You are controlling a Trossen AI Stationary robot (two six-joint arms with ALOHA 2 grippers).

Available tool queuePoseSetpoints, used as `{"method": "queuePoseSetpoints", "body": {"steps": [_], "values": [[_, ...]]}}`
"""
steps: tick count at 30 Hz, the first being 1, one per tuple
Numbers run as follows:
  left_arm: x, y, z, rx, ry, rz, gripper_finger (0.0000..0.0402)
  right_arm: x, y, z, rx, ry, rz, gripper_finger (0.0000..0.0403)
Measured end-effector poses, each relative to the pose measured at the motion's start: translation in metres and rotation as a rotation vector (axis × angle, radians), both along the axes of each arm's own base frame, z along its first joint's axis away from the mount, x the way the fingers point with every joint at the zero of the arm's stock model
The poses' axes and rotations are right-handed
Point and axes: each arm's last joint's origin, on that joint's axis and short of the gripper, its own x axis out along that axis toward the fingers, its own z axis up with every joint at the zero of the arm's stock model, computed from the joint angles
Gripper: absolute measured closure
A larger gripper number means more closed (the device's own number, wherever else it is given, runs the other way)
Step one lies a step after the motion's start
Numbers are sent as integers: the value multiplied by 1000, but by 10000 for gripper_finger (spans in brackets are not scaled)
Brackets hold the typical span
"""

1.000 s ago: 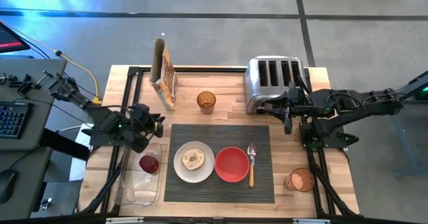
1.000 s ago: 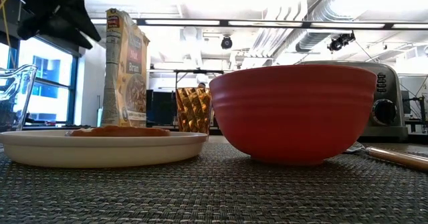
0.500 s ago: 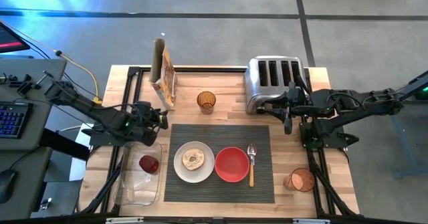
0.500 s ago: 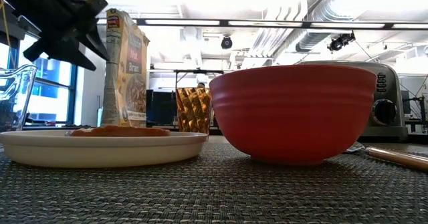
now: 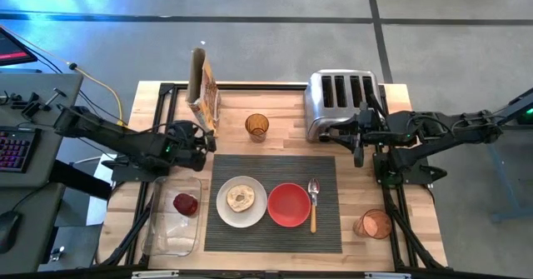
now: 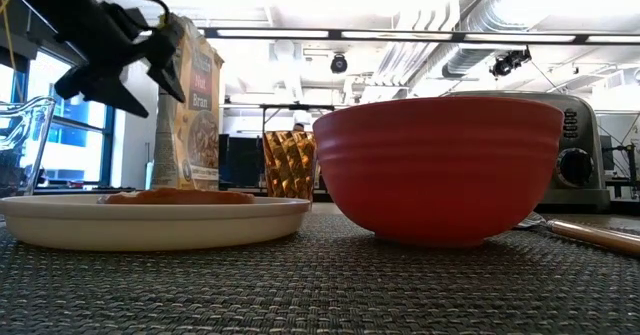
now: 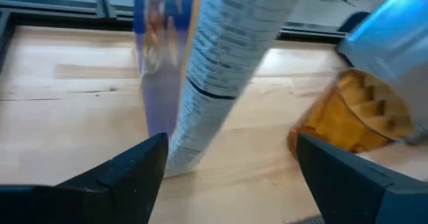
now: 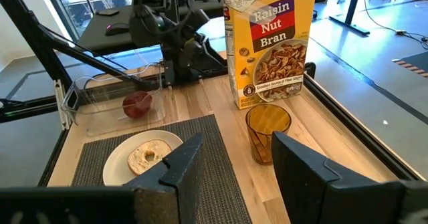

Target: Arrange a breakfast setting

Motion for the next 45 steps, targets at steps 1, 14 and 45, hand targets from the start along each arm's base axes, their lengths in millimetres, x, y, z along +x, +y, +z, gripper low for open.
{"method": "queuePoseSetpoints", "body": {"steps": [1, 14, 45], "values": [[2, 1, -2, 0, 5, 12, 79, 0, 0, 0, 0, 0, 0, 249], [21, 19, -23, 32, 89, 140, 61, 0, 0, 0, 0, 0, 0, 249], [42, 45, -66, 308, 213, 344, 138, 0, 0, 0, 0, 0, 0, 249]]}}
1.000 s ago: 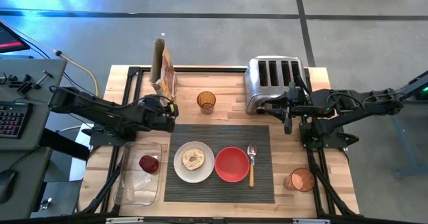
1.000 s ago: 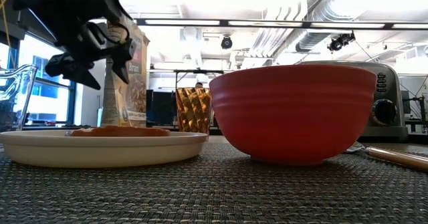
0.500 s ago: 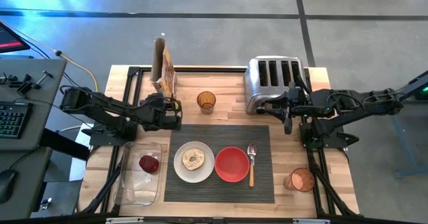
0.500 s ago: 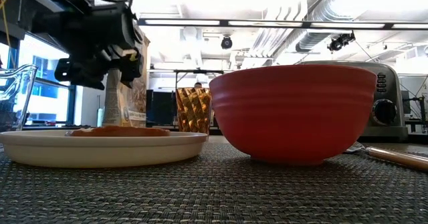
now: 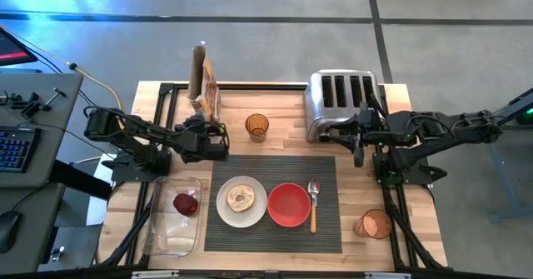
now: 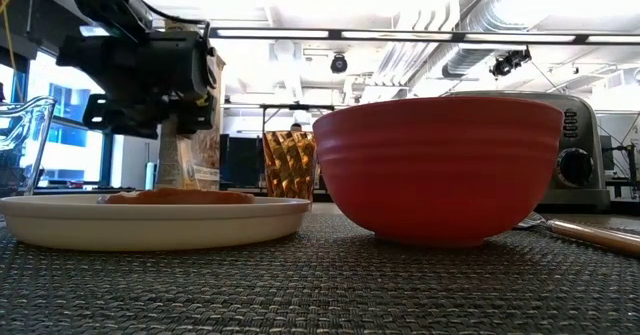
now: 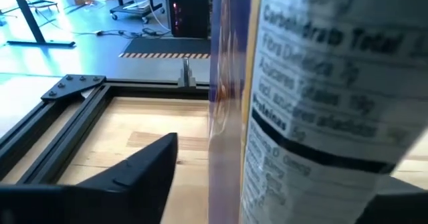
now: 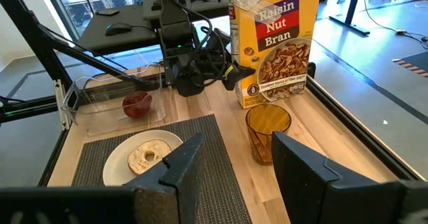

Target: Arrange a breakfast setting

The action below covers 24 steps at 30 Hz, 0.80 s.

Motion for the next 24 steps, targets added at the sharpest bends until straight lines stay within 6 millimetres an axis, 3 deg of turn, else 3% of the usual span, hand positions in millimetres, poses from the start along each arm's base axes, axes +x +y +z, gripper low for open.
{"method": "queuePoseSetpoints", "body": {"steps": [13, 21, 24], "values": [[0, 0, 0, -9, 38, -13, 313, 0, 0, 0, 0, 0, 0, 249], [0, 0, 0, -11, 77, -25, 387, 0, 0, 0, 0, 0, 0, 249], [-1, 0, 0, -12, 85, -25, 398, 0, 0, 0, 0, 0, 0, 249]]}}
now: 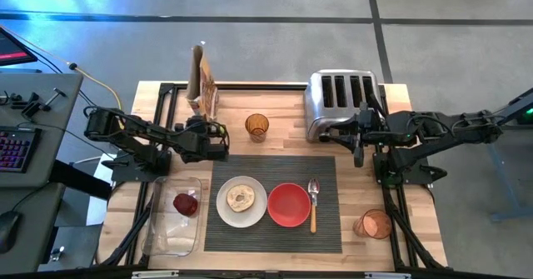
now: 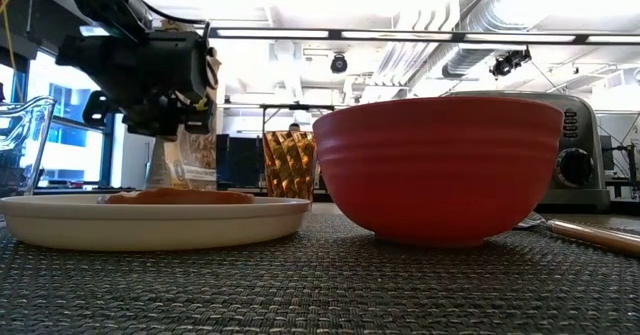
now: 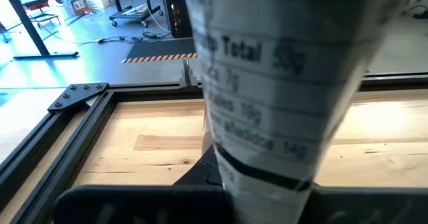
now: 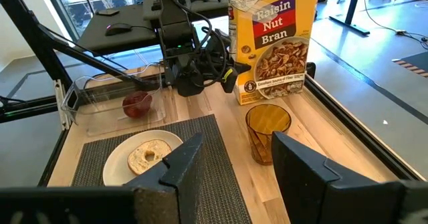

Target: Arrange a breakfast setting

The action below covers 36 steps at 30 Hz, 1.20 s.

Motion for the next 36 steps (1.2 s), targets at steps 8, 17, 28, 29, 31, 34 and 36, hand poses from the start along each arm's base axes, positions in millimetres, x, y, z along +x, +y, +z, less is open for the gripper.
{"method": "queuePoseSetpoints", "body": {"steps": [8, 17, 28, 29, 31, 34, 36], "values": [[-6, 0, 8, -26, 1, -2, 401, 0, 0, 0, 0, 0, 0, 249], [-14, -4, 30, -72, -10, -68, 401, 0, 0, 0, 0, 0, 0, 249], [-35, -12, 71, -45, -28, -210, 401, 0, 0, 0, 0, -1, 0, 249], [-37, -13, 74, -39, -32, -223, 401, 0, 0, 0, 0, -1, 0, 249], [-42, -14, 82, -29, -34, -252, 401, 0, 0, 0, 0, -1, 0, 249], [-49, -16, 93, -10, -39, -306, 401, 0, 0, 0, 0, -1, 0, 249], [-53, -17, 102, 1, -47, -350, 401, 0, 0, 0, 0, -1, 0, 249]]}}
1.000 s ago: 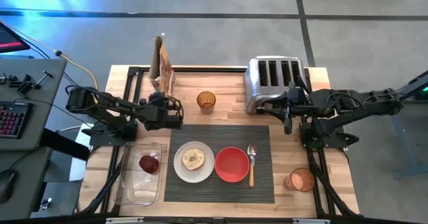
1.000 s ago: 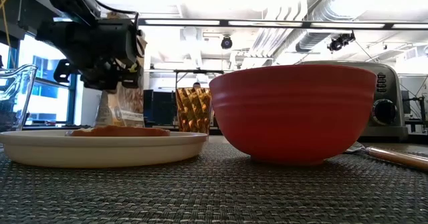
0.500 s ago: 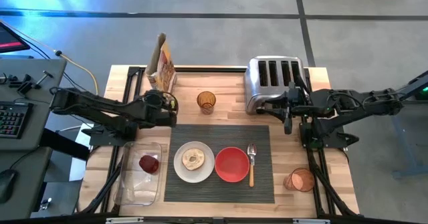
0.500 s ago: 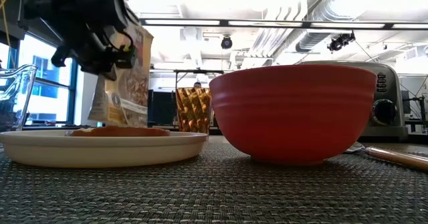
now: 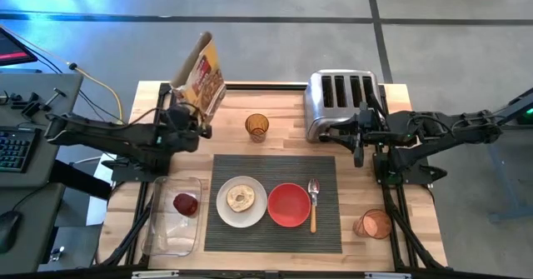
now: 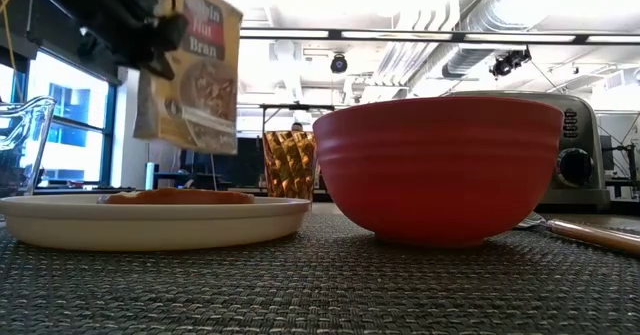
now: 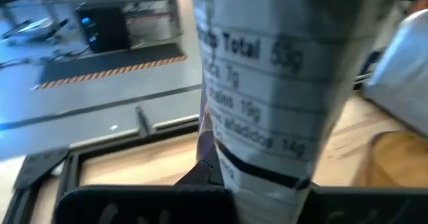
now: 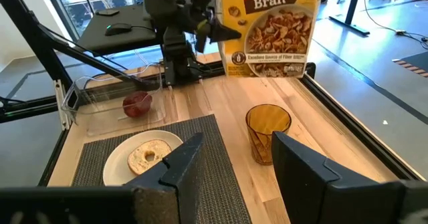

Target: Arrange a breakfast setting

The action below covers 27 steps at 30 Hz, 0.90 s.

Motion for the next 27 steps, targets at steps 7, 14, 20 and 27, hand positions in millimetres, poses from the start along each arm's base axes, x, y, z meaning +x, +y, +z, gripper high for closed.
{"method": "queuePoseSetpoints", "body": {"steps": [7, 14, 20, 27], "values": [[-11, -3, 43, 78, 18, -119, 401, 0, 0, 0, 0, 0, 0, 249], [-14, -5, 92, 145, 80, -248, 401, 0, 0, 0, 0, 0, 0, 249], [-15, -7, 121, 172, 109, -420, 401, 0, 0, 0, 0, 0, 0, 249], [-9, -12, 148, 168, 85, -646, 401, 0, 0, 0, 0, 0, 0, 249]]}}
